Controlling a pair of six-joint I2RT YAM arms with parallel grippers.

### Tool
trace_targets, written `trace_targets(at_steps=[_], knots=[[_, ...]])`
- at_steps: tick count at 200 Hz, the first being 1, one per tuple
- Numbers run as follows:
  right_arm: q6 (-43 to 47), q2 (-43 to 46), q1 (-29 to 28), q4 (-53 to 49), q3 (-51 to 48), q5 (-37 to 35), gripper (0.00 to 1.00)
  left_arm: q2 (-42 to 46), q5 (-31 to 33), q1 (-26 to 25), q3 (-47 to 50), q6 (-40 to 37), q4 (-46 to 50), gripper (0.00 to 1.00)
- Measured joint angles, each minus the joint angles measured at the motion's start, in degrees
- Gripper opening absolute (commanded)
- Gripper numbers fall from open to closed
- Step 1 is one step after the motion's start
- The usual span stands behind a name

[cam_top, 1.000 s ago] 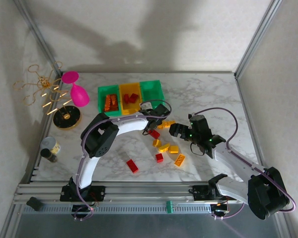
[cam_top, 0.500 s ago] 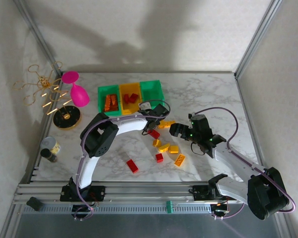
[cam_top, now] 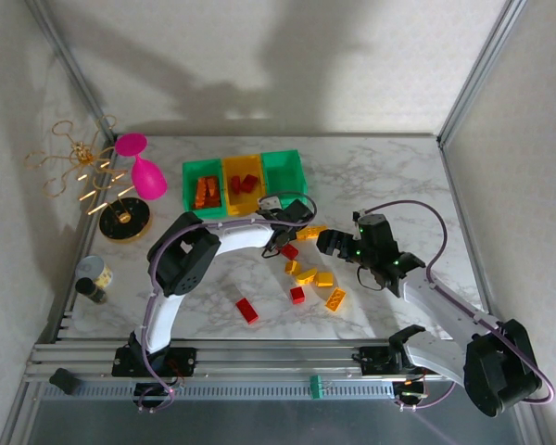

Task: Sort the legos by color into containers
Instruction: Pick up the lego from the center of the table, then place the lego in the container.

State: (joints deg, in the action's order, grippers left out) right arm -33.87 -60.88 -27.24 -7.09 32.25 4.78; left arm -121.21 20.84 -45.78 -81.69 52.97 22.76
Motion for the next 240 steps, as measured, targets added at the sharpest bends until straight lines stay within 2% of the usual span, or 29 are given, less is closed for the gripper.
trace_targets(at_steps=[52, 95, 139, 185, 240], knots=[[0.00, 0.42, 0.00, -0.02, 0.00, 0.00, 0.98, 0.11, 0.02, -0.04, 0.07, -0.44, -0.04, 0.49], [0.42, 0.59, 0.00, 0.00, 0.17, 0.48, 0.99, 2.71, 0.35, -0.04, 0.07, -1.31, 0.90, 0.49], [1.33, -0.81, 0.00, 1.22, 2.71, 3.10, 0.99, 9.03, 4.66, 0.70, -3.08, -3.98, 3.67, 0.50], [1.68, -3.65, 0.00, 3.63, 5.29, 4.33, 0.99, 8.70, 6.60, 6.73, -10.25, -7.65, 4.57, 0.50], [1.75, -5.53, 0.00, 4.33, 7.30, 4.37, 0.98, -1.97, 7.19, 13.97, -19.56, -10.84, 4.96, 0.51]])
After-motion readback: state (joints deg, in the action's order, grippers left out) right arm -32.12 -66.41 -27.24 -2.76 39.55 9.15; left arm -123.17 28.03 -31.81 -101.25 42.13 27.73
